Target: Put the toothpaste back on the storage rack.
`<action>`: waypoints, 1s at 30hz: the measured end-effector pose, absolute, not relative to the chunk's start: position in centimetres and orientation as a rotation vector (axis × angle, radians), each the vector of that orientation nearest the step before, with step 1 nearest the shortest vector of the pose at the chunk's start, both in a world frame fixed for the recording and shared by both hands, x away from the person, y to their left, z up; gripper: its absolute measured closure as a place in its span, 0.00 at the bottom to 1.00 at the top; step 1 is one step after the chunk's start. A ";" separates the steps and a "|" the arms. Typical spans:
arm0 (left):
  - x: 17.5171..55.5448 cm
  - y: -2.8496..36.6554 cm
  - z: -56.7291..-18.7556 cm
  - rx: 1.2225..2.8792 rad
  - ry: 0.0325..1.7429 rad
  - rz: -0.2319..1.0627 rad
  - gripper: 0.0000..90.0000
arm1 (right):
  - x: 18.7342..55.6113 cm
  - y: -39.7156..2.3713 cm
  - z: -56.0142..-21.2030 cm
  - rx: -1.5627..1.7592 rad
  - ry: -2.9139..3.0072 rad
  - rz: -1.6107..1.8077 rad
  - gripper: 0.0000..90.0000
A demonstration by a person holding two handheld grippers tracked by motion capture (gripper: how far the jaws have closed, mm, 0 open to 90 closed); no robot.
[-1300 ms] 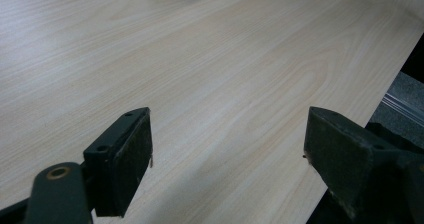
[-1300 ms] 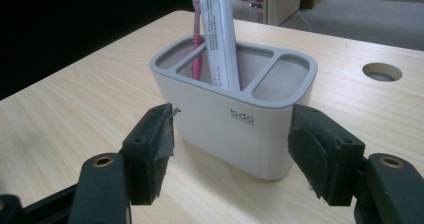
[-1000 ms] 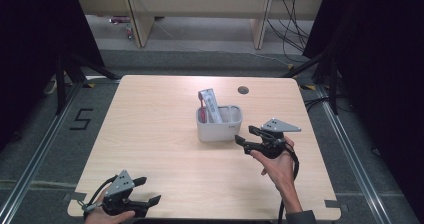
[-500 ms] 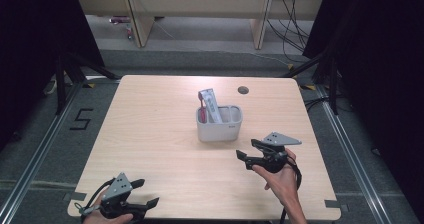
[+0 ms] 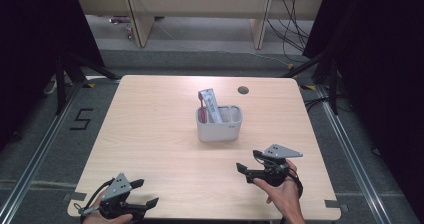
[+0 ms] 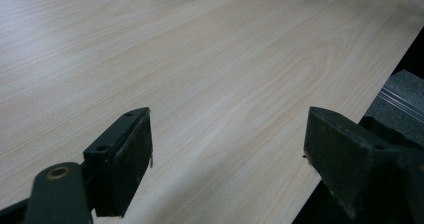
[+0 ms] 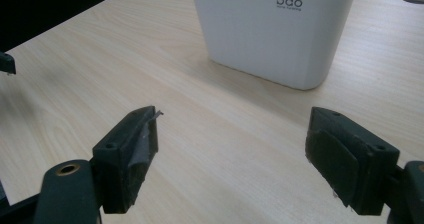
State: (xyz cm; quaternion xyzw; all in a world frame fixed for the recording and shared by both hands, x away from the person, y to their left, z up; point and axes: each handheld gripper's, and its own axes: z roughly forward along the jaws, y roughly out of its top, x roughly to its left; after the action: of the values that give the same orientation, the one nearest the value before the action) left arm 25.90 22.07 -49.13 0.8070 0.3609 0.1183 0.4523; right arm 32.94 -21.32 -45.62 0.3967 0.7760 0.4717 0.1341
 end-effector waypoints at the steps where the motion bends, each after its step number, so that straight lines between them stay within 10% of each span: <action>1: 25.9 22.1 -49.1 1.993 0.891 0.292 0.21 | 32.8 -21.3 -45.7 1.161 2.269 1.374 0.24; 30: 25.8 22.0 -49.2 1.986 0.892 0.296 0.21 | 28.7 -21.3 -48.0 1.177 2.307 1.340 0.21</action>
State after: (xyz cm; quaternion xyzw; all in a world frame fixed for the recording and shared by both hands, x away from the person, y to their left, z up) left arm 25.83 21.95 -49.20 0.8050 0.3617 0.1199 0.4546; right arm 28.67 -21.32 -47.99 0.4009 0.7863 0.4565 0.1126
